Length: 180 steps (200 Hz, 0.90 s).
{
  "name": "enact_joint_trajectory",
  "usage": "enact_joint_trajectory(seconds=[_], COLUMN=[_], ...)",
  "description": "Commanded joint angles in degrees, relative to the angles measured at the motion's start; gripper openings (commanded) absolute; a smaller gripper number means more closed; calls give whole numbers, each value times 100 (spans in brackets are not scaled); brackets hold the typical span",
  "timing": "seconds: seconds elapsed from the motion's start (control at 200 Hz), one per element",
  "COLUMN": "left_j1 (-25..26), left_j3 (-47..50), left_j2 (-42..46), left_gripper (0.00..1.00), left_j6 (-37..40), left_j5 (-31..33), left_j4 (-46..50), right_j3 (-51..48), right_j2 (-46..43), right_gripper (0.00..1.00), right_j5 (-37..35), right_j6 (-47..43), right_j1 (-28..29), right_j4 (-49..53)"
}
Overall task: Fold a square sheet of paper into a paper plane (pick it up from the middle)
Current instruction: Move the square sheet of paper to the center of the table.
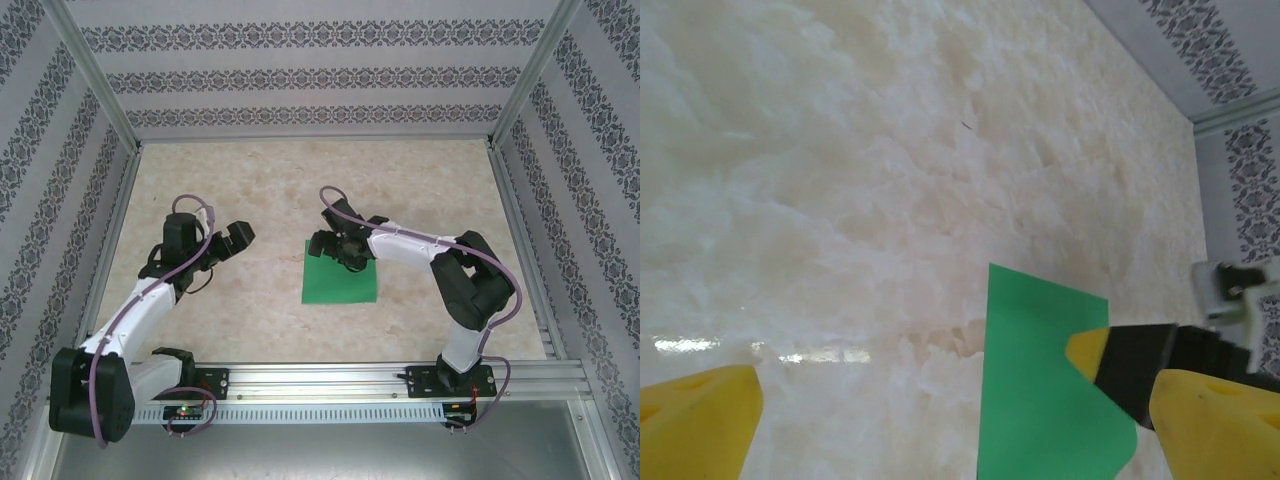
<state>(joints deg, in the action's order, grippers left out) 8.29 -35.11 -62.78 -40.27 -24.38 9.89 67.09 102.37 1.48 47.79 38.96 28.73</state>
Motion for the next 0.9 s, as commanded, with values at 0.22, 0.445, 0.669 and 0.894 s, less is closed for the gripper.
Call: enact_joint_trajectory(seconds=[0.22,0.445,0.669,0.894], left_j1=[152,170,172,172], left_j3=[-592,-389,-825,-872], left_j2=[-59,536,324,227], left_gripper=[100,100,100,100], left_j6=[1099,1204,1301,1067], left_j5=[-63,-57,-95,-49], left_j4=[627,953,1255,1186], right_j3=[744,591,596,861], right_j2=[-627,-425,-128,291], right_gripper=[98,98,98,98], right_j5=[-2963,-2705,-1813,-1705], right_j6=[-380,272,604,541], right_j1=[1207,1394,1385,1338], right_j4=[1397,1011,843,1227])
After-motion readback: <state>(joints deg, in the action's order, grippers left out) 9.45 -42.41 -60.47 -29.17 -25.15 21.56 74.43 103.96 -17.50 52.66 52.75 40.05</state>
